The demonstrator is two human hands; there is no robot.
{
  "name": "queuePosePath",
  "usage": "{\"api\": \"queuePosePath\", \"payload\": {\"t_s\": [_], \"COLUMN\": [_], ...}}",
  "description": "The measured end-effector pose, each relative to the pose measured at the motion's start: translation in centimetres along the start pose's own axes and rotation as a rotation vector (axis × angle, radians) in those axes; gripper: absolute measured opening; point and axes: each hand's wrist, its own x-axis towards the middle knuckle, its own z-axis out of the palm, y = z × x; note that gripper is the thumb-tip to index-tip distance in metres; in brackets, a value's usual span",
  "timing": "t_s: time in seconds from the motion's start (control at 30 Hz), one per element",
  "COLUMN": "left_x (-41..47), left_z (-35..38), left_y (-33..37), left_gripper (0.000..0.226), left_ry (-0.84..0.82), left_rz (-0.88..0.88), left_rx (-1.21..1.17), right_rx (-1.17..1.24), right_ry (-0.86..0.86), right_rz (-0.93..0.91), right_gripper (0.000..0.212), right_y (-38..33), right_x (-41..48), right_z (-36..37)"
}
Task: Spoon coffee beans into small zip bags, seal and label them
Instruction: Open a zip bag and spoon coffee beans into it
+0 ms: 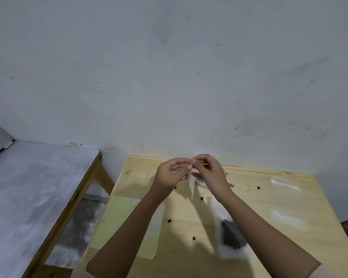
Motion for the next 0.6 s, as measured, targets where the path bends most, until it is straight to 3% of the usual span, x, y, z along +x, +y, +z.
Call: {"api": "queuePosePath", "payload": {"t_s": [0.27,0.43,0.6], "left_x": [0.1,0.1,0.0], "left_z": [-1.0,-0.9,-0.4], "left_y": [0.3,0.0,-0.4], "left_gripper": [0.019,0.019,0.018], "left_ry": [-0.014,-0.047,-0.068], "left_rz": [0.002,-0.009,-0.023], "left_rx": [-0.022,-0.055,-0.092], "right_rx": [0.167,0.172,0.196], "right_ry": [-0.013,-0.009,0.001], "right_rz": [0.092,0.088,0.102], "right_gripper": [0.006,0.017,0.013], "right_y": [-1.5,-1.6,-1.7], "right_x": [-0.4,-0.8,-1.2], "right_z": [0.9,0.5,0.0]}}
